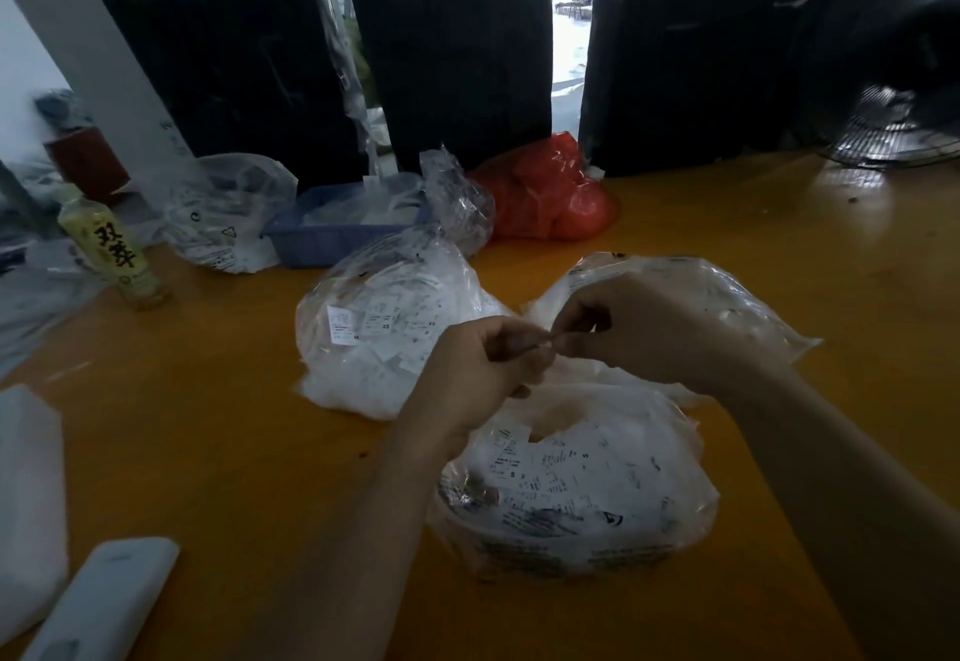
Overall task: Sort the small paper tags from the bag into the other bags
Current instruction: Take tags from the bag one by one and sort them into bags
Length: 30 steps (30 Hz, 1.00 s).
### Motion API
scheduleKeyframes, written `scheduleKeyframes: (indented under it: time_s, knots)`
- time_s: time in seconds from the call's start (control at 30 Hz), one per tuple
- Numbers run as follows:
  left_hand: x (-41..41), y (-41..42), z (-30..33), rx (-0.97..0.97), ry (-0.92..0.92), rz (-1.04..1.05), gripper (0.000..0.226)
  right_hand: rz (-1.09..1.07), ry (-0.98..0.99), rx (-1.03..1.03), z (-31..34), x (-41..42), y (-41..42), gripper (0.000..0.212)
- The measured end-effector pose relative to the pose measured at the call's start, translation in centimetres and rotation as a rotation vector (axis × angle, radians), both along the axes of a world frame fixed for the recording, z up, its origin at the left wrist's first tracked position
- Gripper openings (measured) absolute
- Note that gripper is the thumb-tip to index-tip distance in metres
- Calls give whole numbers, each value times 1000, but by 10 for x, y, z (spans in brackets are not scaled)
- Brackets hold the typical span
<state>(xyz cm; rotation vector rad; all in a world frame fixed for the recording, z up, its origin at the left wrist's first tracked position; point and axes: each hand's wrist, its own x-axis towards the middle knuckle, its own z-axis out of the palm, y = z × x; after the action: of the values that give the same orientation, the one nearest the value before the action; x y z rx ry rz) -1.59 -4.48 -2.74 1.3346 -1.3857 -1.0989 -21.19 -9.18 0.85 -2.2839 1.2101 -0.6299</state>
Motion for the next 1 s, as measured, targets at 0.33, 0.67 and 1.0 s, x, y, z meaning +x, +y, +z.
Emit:
scheduleKeyframes:
  time_s: [0.33,0.67,1.0]
  knots:
    - [9,2,11,97,144,6,20,-15,-101,33,-7,5,-2,17]
    - [15,1,14,94,264,59,13,-21,-73,50,-6,8,2,15]
    - [6,1,13,135,455,84,24,38,-51,122,-6,10,5,19]
